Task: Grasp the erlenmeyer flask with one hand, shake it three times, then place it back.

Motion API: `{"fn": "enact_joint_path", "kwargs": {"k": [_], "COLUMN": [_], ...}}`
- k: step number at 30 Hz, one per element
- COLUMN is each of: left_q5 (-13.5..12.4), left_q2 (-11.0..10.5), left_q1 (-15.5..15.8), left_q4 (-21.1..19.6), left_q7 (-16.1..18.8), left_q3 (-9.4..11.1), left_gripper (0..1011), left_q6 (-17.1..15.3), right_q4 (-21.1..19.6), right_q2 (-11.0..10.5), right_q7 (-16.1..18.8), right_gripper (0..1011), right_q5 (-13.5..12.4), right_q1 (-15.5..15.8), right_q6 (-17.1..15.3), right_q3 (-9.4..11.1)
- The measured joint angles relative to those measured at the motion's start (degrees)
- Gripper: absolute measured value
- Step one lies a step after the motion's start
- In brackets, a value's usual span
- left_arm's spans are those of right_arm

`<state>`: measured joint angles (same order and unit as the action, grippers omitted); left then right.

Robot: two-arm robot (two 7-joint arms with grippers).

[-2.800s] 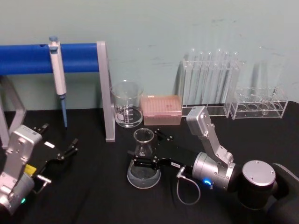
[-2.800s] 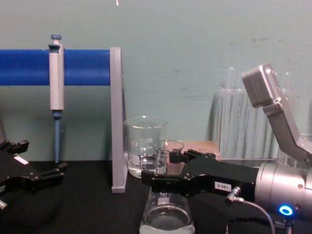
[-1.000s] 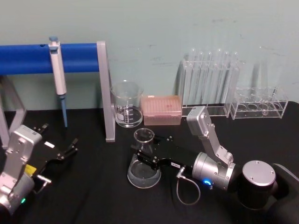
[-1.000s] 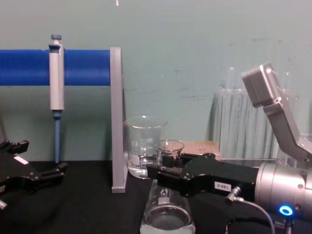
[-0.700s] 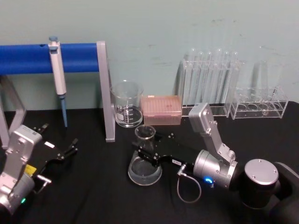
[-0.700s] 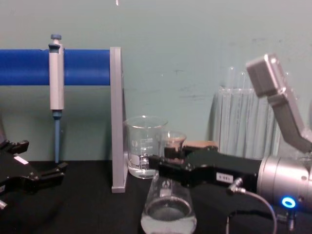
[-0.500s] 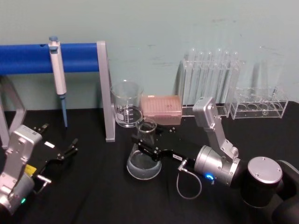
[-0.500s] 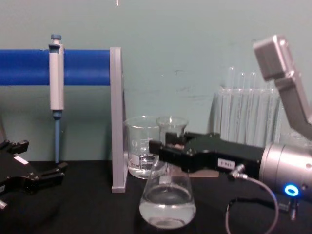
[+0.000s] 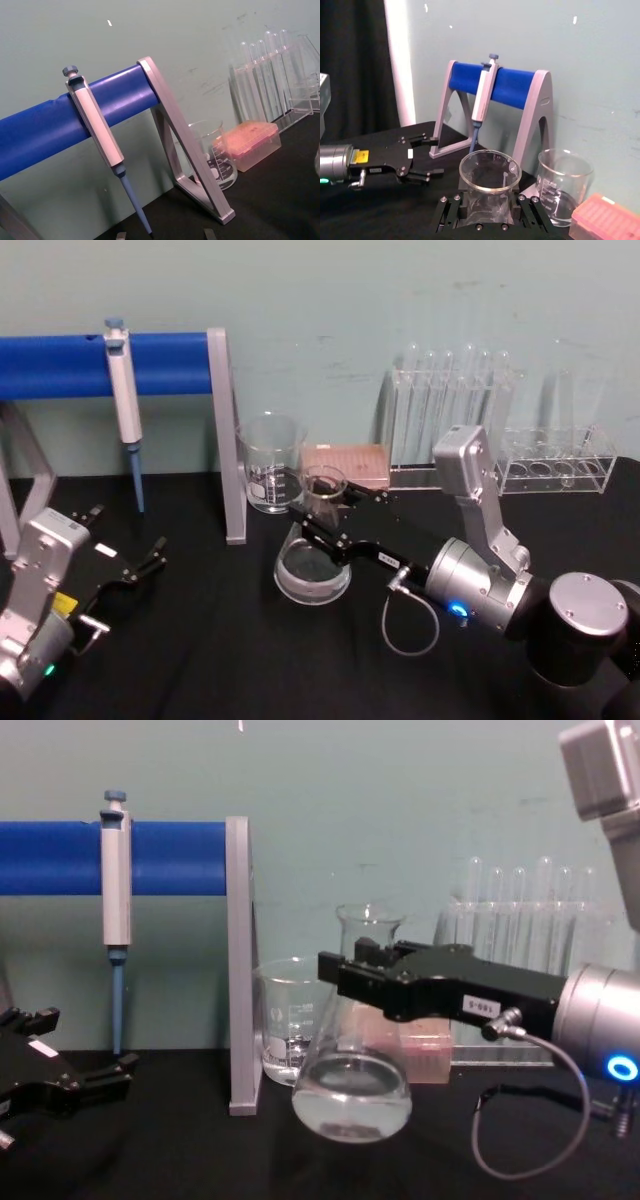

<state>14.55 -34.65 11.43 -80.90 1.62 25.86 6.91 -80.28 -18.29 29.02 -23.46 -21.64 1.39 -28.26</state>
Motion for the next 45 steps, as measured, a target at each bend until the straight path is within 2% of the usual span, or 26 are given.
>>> {"fn": "enact_joint_path", "kwargs": {"k": [7, 24, 33, 45], "left_q5": [0.0, 0.0, 0.0, 0.0], "left_q2": [0.0, 0.0, 0.0, 0.0], "left_q1": [0.0, 0.0, 0.0, 0.0], "left_q4": [0.0, 0.0, 0.0, 0.0], "left_q7": [0.0, 0.0, 0.0, 0.0], "left_q3": [0.0, 0.0, 0.0, 0.0], "left_gripper": [1001, 1001, 1001, 1001], "left_q6": [0.0, 0.0, 0.0, 0.0], "right_q4": [-4.0, -6.3, -6.3, -6.1], "right_q2": [-0.4, 0.1, 0.6, 0.3], "right_q7": [-3.0, -6.2, -5.3, -1.0], "right_gripper": [452, 452, 452, 452], "right_q5": [0.6, 2.9, 3.2, 3.0], "right_q1": [2.4, 4.8, 4.9, 3.7], "right_q6": [-0.7, -1.4, -1.5, -0.7], "right_q3": [0.9, 2.3, 2.3, -0.1]}}
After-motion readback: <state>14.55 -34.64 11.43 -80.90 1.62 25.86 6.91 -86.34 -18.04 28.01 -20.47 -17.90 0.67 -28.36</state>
